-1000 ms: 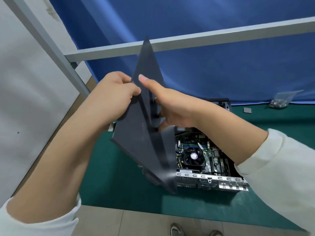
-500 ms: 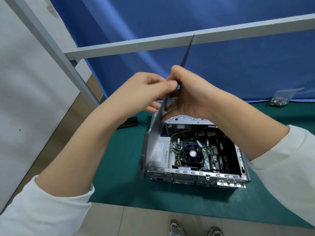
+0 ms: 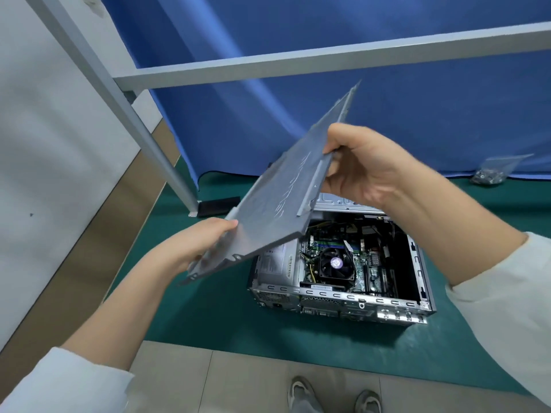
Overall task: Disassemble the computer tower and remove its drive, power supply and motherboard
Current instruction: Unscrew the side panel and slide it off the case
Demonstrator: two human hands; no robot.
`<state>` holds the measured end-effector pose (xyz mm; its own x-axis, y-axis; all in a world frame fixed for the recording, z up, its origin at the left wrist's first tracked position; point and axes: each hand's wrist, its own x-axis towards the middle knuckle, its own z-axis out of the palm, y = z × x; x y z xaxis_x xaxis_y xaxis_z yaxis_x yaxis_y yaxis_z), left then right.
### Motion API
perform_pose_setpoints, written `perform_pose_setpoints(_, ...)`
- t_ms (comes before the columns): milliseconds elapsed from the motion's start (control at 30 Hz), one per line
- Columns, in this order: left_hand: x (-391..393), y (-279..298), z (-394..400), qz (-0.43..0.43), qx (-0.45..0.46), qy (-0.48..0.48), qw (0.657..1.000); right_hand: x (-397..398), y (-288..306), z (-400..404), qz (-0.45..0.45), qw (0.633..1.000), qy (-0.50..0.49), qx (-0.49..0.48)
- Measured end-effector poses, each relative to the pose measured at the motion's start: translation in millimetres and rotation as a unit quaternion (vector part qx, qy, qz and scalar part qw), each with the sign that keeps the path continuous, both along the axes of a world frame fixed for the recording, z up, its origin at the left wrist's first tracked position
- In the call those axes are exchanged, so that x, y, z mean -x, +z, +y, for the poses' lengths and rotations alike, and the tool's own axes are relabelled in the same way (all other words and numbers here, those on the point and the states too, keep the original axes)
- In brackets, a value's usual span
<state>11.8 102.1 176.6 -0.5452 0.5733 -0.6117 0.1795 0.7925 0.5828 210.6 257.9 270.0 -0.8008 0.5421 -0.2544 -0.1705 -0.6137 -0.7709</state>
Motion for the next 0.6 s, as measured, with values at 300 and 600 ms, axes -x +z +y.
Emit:
perform_pose_setpoints(300, 48, -78, -57, -0.004, 0.073, 0.173, 0.982, 53, -86, -39, -0.051, 0.993, 0.055, 0.087)
perform_pose_setpoints(600, 109, -139, -78, 0.027, 0.056, 0.287, 0.956, 99, -154, -70, -0.075, 0.981, 0.06, 0.169)
